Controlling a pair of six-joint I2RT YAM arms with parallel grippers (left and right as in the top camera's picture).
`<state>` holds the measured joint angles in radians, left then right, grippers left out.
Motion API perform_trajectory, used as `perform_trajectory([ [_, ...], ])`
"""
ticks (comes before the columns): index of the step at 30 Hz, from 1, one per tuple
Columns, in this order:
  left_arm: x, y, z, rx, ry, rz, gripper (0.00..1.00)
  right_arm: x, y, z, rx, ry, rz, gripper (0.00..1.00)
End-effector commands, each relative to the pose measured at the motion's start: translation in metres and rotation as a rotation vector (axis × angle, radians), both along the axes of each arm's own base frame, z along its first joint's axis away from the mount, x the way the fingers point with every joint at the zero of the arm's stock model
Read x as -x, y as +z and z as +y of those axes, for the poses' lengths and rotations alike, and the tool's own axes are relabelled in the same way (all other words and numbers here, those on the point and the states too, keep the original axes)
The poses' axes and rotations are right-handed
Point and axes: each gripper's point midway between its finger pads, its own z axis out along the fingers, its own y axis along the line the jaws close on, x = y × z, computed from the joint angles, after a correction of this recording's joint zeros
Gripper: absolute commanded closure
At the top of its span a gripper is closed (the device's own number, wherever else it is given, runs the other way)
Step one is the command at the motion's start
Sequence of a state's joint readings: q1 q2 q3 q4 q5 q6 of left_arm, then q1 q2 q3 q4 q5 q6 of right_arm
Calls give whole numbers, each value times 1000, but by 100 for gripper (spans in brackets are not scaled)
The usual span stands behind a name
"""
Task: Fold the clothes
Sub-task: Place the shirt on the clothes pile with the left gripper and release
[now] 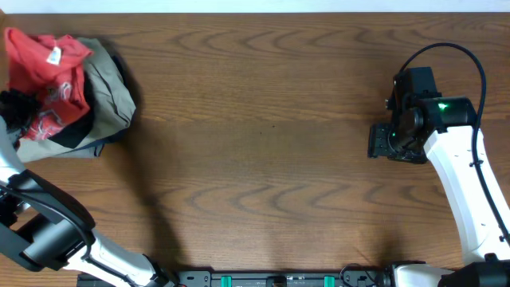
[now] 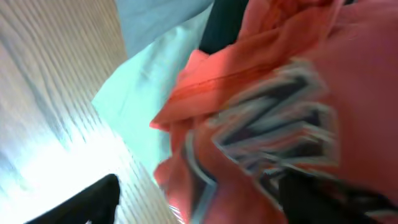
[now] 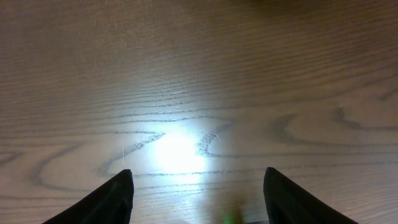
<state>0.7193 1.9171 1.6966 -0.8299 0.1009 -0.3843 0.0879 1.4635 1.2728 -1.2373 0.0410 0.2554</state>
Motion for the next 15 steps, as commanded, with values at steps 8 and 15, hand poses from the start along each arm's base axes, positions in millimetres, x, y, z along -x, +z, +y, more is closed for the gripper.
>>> perform_trajectory([
  [8,-24,86,-23,-112,-139,-223,8,-2,6,-5,8,-4,-21,35],
  [15,-43,136,-52,-224,-248,-332,8,-2,6,-5,7,-4,-21,35],
])
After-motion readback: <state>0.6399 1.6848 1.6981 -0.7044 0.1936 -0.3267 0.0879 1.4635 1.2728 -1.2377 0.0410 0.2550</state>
